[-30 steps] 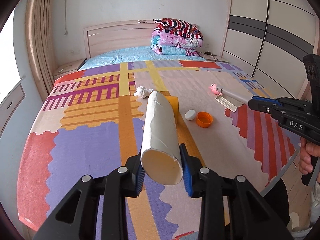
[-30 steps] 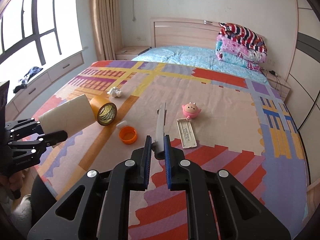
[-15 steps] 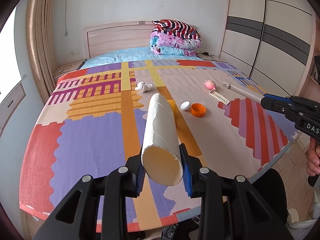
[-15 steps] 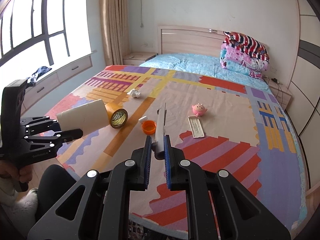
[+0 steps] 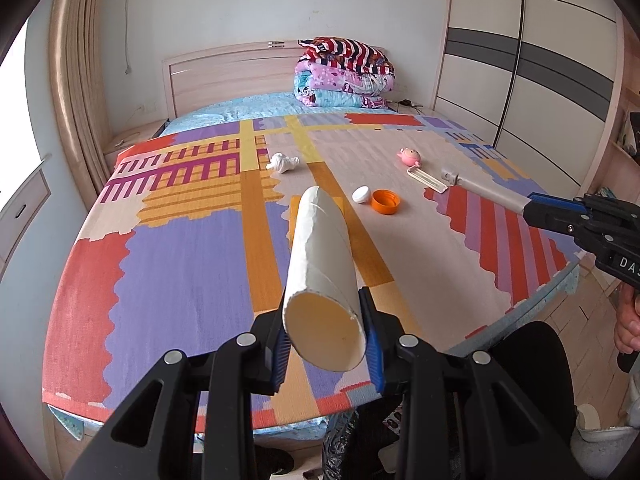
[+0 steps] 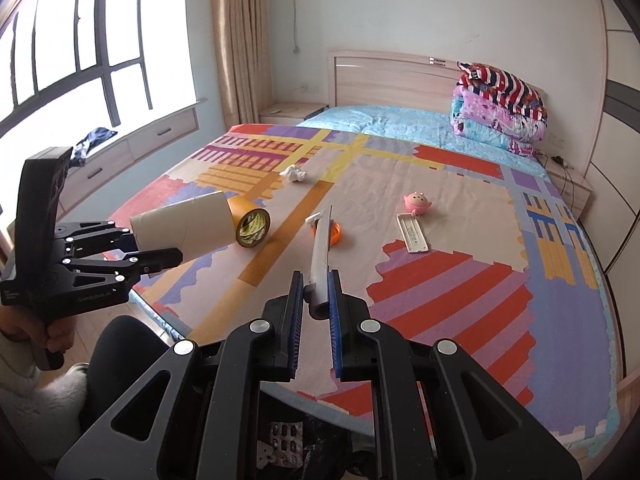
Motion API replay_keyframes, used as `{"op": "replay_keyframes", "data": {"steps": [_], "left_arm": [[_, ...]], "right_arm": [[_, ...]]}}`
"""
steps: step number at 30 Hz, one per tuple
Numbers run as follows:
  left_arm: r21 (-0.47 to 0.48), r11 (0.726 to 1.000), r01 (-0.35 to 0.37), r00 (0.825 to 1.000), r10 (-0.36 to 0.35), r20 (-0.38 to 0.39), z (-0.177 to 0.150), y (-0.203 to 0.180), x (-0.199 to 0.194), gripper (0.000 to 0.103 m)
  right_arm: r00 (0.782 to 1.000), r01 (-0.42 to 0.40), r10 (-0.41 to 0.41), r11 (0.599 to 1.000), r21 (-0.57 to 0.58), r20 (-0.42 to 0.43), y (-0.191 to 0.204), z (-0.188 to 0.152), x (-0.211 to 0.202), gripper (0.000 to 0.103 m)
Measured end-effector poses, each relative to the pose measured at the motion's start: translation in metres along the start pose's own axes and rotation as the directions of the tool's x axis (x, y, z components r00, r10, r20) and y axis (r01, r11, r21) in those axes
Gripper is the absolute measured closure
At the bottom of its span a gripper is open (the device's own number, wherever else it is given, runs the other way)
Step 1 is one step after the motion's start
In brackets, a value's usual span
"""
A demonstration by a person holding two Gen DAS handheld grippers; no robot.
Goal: Collect trash
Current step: 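Carry the tube and stick over the black bin and open both tools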
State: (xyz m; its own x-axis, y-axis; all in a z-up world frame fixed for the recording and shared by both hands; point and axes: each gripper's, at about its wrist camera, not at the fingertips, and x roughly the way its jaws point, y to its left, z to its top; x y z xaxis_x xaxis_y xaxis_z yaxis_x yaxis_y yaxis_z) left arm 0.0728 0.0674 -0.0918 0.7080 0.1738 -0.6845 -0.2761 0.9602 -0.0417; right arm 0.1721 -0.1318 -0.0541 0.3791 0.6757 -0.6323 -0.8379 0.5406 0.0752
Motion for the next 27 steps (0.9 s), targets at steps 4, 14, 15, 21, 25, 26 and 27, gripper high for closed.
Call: {"op": "replay_keyframes", "data": {"steps": [4,14,15,21,25,26,27], "left_arm": [[0.005,1.000,0.002,1.000,-0.002,-0.001,-0.007,-0.001,-0.006,0.073],[0.000,1.000,0.007,1.000,-0.007,0.000,-0.012,0.003,-0.012,0.073],[0.002,1.000,0.009,1.000,-0.009,-0.002,-0.012,0.003,-0.012,0.073],[0.052,0.996,0.073,0.997,-0.073,-0.005,-0.025,-0.008,-0.032,0.073],[0.097,0.984,0.146,0.989,-0.144,-0.027,-0.042,-0.022,-0.048,0.073],[0.106,0.981,0.162,0.987,-0.159,-0.036,-0.046,-0.025,-0.050,0.073],[0.111,0.977,0.180,0.983,-0.176,-0.045,-0.050,-0.029,-0.052,0.073]], "right_arm": [[1.000,-0.008,0.008,1.000,-0.001,0.001,0.004,-0.004,-0.005,0.090],[1.000,-0.019,0.019,1.000,-0.008,0.006,0.008,-0.006,-0.009,0.090],[1.000,-0.022,0.022,1.000,-0.008,0.006,0.008,-0.006,-0.010,0.090],[0.999,-0.052,0.052,0.998,-0.027,-0.004,0.017,-0.018,-0.021,0.090],[0.996,-0.084,0.083,0.995,-0.047,-0.026,0.027,-0.035,-0.034,0.090],[0.995,-0.095,0.093,0.994,-0.050,-0.032,0.030,-0.040,-0.037,0.090],[0.994,-0.103,0.101,0.993,-0.053,-0.040,0.032,-0.044,-0.040,0.090]]}}
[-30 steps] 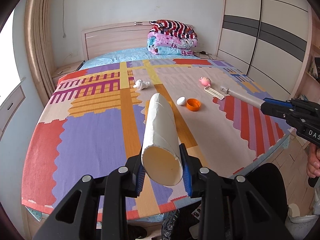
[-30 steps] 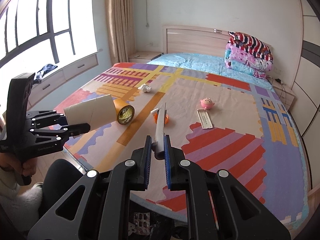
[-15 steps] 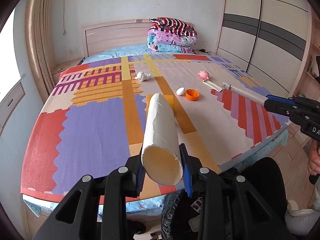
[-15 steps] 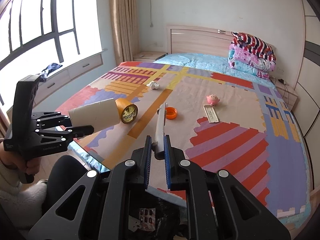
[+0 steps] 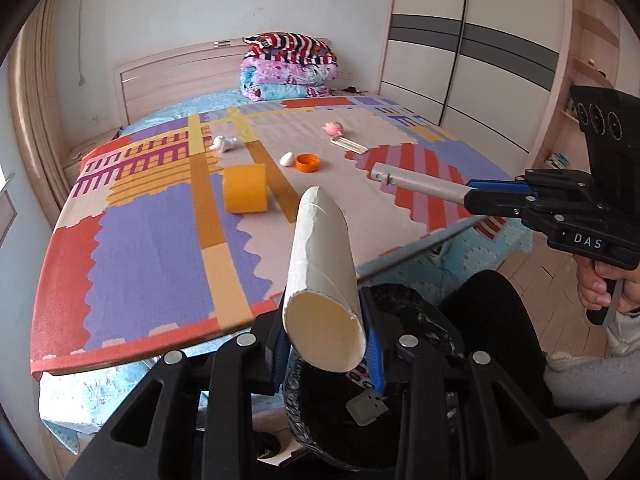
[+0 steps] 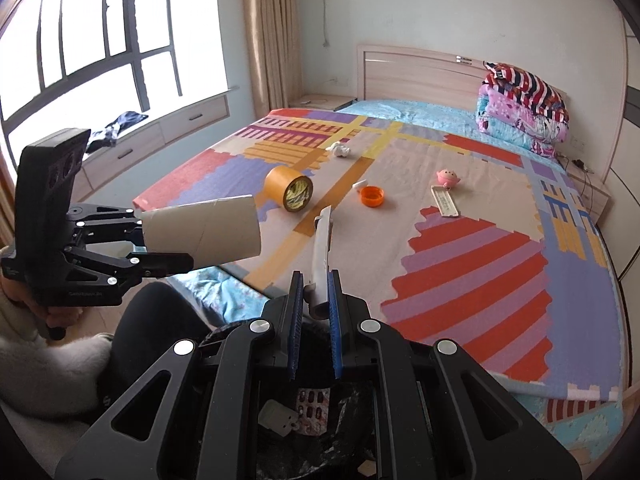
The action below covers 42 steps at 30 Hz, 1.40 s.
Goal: Collect trash
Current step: 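Carry the tube and stick over the black bin and open both tools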
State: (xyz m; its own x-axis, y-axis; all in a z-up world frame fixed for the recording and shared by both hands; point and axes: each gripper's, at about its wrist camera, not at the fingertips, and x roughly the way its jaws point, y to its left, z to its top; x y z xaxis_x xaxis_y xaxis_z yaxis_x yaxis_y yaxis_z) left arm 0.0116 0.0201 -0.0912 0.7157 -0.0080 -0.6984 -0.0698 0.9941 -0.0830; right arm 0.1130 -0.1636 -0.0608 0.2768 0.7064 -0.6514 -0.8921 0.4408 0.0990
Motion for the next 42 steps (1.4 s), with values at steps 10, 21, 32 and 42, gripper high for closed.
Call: {"op": "replay_keyframes", "data": {"steps": [10,21,32,42], "left_arm": [[0.036,0.993,0.109,0.990,-0.105,-0.098,-0.034,-0.032,0.014,0.073],[0.022,0.993,0.116,0.959,-0.107,-0.262,-0.067,-0.036,0.060,0.073],[-0.011,0.996,0.090,0.913,-0.087,-0.399,-0.087,-0.032,0.113,0.073],[-0.023,0.999,0.035,0.908,-0.042,-0.418,-0.088,-0.032,0.131,0.029]], "right_arm": [[0.993,-0.062,0.064,0.998,0.018,-0.100,0.021,-0.046,-0.005,0.090],[0.963,-0.090,0.104,0.994,0.066,-0.250,0.022,-0.085,0.033,0.090],[0.914,-0.090,0.133,0.988,0.128,-0.384,0.016,-0.113,0.086,0.090],[0.896,-0.101,0.163,0.981,0.168,-0.414,0.013,-0.121,0.111,0.079]]}}
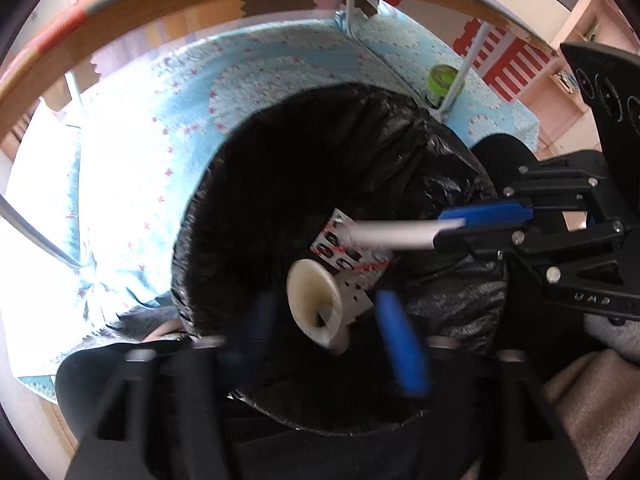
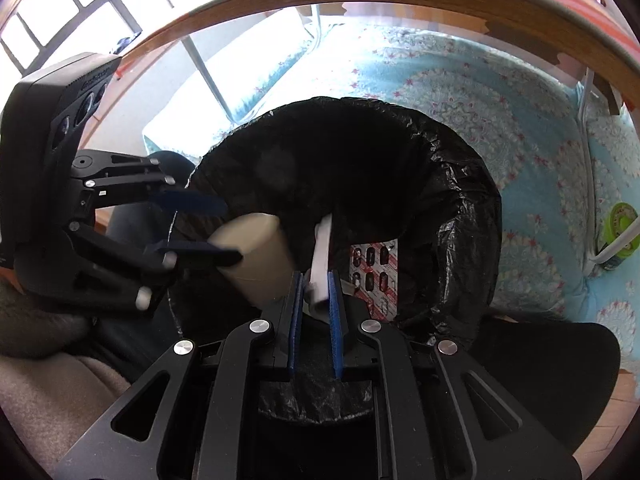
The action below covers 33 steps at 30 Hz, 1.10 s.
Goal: Collect trash
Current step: 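Carry the tube and stick over the black bin and open both tools, then grasp the orange tape roll with the left tool and lift it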
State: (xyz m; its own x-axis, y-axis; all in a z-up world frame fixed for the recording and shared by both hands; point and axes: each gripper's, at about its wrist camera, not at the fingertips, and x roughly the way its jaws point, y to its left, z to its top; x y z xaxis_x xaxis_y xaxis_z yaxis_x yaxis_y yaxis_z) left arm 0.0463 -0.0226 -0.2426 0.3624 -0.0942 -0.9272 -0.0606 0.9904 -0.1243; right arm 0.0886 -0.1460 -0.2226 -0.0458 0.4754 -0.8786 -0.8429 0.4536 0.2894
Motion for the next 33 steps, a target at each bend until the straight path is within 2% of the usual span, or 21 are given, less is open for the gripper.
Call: {"op": "replay_keyframes", "data": {"steps": [1,2,9,13,14,16,20,21,22,25,33], "left_arm": [[0.000,1.000,-0.002,1.000,0.002,0.013,0.000,0.000,-0.002,0.029],[0.001,1.000,0.005,1.000,-0.005,0.022,-0.001,0.001,-0.004,0.029],[0.001,0.999,-0.045,0.993,0.044,0.109,-0.001,0.005,-0.031,0.029],[-0.002,0.994,-0.110,0.974,0.108,0.199,0.000,0.006,-0.055,0.029],[-0.021,0.989,-0.144,0.962,0.145,0.232,0.001,0.008,-0.063,0.029],[-0.078,0.974,-0.215,0.927,0.228,0.298,0.002,0.014,-0.081,0.029],[-0.168,0.926,-0.337,0.842,0.377,0.386,0.012,0.026,-0.102,0.029],[-0.178,0.920,-0.349,0.827,0.392,0.404,0.014,0.029,-0.105,0.029],[-0.183,0.918,-0.353,0.819,0.398,0.413,0.017,0.033,-0.105,0.029],[-0.199,0.912,-0.357,0.816,0.409,0.408,0.028,0.044,-0.104,0.029],[-0.178,0.929,-0.325,0.819,0.371,0.438,0.031,0.049,-0.114,0.029]], "right_arm": [[1.000,0.007,-0.007,1.000,0.001,0.003,0.000,0.000,0.000,0.064],[1.000,0.014,-0.014,1.000,0.003,0.010,0.000,0.000,-0.001,0.059],[0.999,0.020,-0.021,1.000,0.016,0.041,0.001,0.001,-0.009,0.058],[0.997,0.031,-0.032,0.999,0.007,0.068,0.005,0.002,-0.018,0.058],[0.997,0.036,-0.036,0.999,0.004,0.074,0.006,0.003,-0.020,0.058],[0.995,0.044,-0.044,0.999,0.001,0.087,0.007,0.002,-0.026,0.058],[0.993,0.054,-0.054,0.999,0.009,0.102,0.004,0.002,-0.032,0.058],[0.993,0.056,-0.057,0.998,0.011,0.105,0.004,0.002,-0.033,0.058],[0.993,0.056,-0.057,0.998,0.011,0.106,0.004,0.002,-0.034,0.058],[0.992,0.061,-0.062,0.998,0.010,0.108,0.003,0.002,-0.036,0.058],[0.988,0.065,-0.064,0.998,-0.002,0.143,0.004,0.004,-0.049,0.058]]}}
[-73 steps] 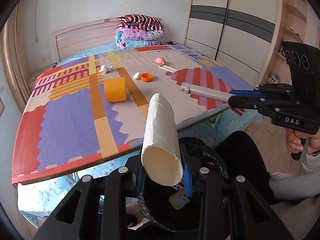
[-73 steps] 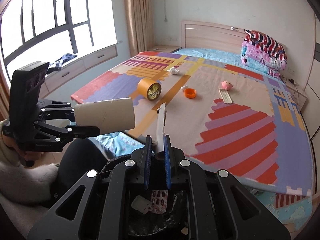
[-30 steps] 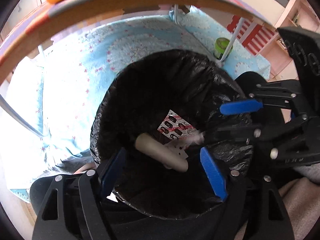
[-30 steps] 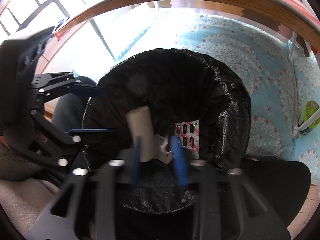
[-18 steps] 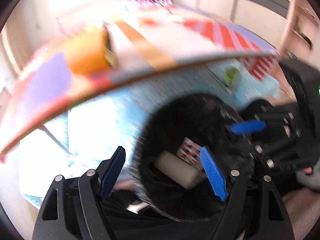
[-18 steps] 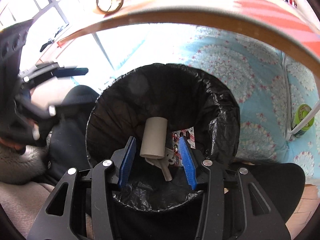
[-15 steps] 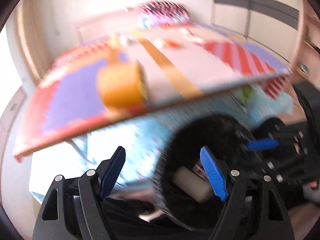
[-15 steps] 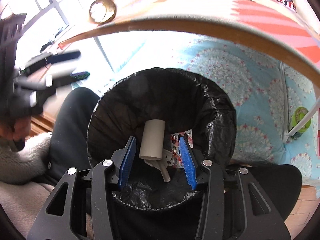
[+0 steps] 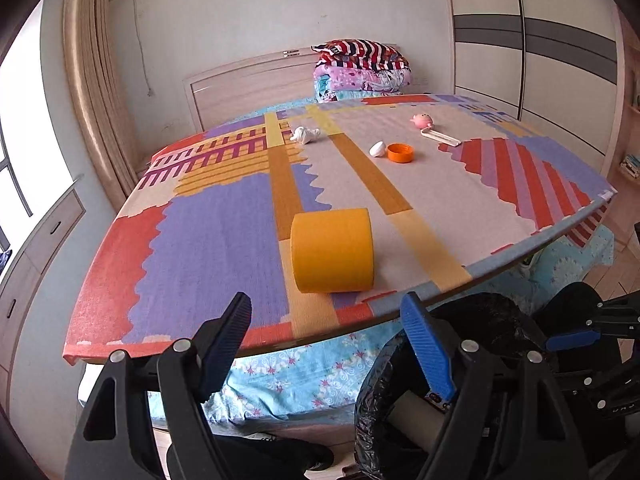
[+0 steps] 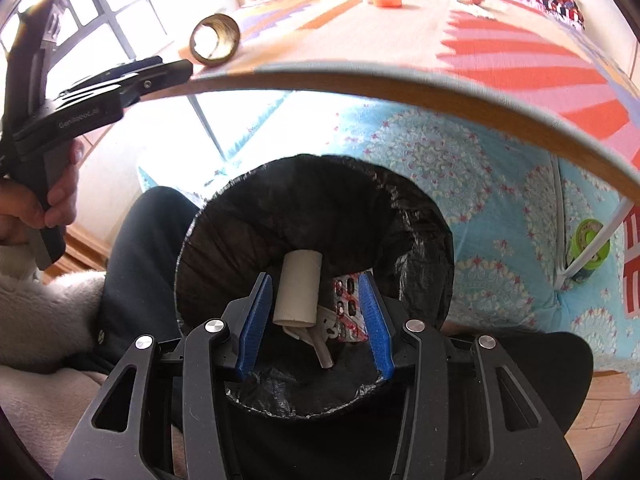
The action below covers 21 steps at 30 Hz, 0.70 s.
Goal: Collect trash
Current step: 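Grasp the orange tape roll with the left tool and lift it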
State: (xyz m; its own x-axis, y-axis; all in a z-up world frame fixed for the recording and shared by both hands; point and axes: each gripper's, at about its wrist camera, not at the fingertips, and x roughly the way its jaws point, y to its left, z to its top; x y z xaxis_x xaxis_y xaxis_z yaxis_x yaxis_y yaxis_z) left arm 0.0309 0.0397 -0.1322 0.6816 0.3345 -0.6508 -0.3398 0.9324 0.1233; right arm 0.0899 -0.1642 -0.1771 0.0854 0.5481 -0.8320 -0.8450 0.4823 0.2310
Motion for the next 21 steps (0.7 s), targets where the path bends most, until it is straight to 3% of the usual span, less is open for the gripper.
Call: {"op": "replay_keyframes", "data": {"steps": [8,10,12,15,21], "left_arm": [[-0.018,0.999,0.027,1.000,-0.026,0.008,0.010,0.002,0.004,0.030],[-0.022,0.999,0.033,0.999,-0.033,0.006,0.011,0.002,0.006,0.035],[-0.024,0.999,0.043,0.999,-0.043,0.001,0.012,0.003,0.008,0.050],[-0.025,0.998,0.059,0.998,-0.059,-0.004,0.014,0.004,0.011,0.061],[0.000,0.997,0.083,0.997,-0.083,-0.004,0.022,0.002,0.014,0.064]], "right_arm": [[0.990,-0.017,0.023,0.999,-0.047,0.142,0.005,0.026,-0.042,0.058],[0.983,-0.028,0.036,0.998,-0.047,0.180,0.004,0.034,-0.051,0.058],[0.976,-0.032,0.043,0.998,-0.052,0.213,0.002,0.043,-0.059,0.058],[0.969,-0.016,0.032,0.998,-0.066,0.245,-0.003,0.060,-0.062,0.058],[0.961,0.018,0.008,0.996,-0.090,0.275,-0.012,0.095,-0.055,0.058]]}}
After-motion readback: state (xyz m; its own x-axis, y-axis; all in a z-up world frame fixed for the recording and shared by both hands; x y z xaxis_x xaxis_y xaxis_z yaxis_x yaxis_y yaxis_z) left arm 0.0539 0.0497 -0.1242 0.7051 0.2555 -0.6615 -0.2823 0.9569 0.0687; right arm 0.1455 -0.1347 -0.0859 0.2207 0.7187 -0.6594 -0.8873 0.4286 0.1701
